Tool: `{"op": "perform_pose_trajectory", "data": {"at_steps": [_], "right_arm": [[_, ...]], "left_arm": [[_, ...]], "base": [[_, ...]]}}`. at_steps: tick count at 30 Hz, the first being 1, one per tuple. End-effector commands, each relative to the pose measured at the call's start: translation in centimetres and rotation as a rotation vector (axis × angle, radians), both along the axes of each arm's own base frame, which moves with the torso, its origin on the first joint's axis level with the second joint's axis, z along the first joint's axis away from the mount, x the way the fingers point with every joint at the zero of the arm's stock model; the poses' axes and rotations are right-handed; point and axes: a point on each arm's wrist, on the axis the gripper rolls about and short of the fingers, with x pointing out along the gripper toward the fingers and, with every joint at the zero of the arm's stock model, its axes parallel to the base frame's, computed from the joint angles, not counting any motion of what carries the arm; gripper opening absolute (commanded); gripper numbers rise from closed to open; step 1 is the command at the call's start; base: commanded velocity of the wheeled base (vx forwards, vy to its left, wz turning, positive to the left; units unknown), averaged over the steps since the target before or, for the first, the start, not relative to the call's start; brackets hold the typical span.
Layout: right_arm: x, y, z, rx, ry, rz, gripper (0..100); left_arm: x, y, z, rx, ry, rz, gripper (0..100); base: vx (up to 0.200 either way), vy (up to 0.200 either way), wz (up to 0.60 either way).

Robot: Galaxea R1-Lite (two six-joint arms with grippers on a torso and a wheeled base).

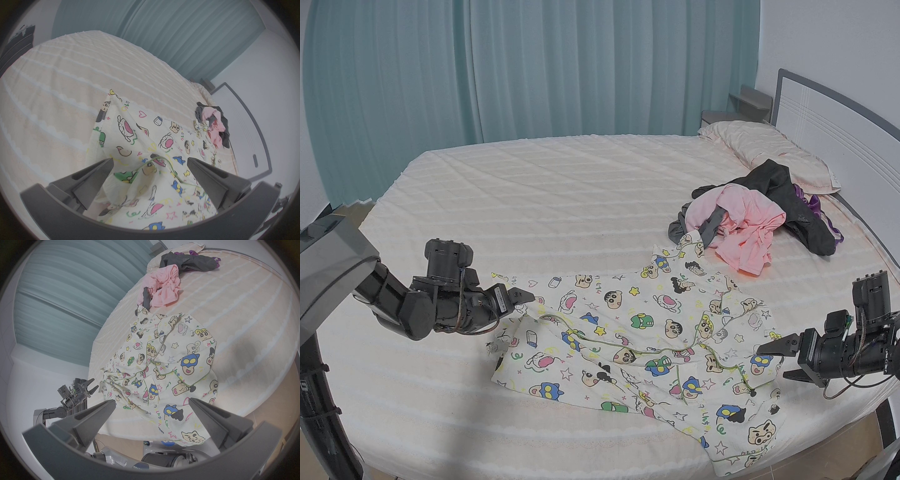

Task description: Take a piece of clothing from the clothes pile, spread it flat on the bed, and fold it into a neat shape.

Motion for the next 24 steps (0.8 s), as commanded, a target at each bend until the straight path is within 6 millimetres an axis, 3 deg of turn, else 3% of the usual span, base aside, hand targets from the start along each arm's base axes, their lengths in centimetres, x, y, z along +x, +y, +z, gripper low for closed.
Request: {"op": "perform_pose_trajectory", "data": {"at_steps": [1,7,16,24], "right_arm": [[0.0,0.0,0.0,0.0,0.001,0.003,100],[0.3,0.1,-0.3,-0.005,0.014,0.003,100],[0.3,0.1,-0.4,-0.006,0.017,0.002,100],[0.2,0.1,-0.4,-0.007,0.018,0.002,100]], "left_arm": [[-2.3,2.0,2.0,0.0,-0.04,-0.06,100],[-4.6,2.2,1.4,0.06,-0.062,-0.264,100],[-4.5,0.9,1.4,0.06,-0.121,-0.436,100],[-3.1,0.3,-0.8,0.114,-0.114,-0.502,100]], "base": [[0.0,0.0,0.0],[0.0,0.0,0.0],[0.0,0.0,0.0],[0.0,0.0,0.0]]}}
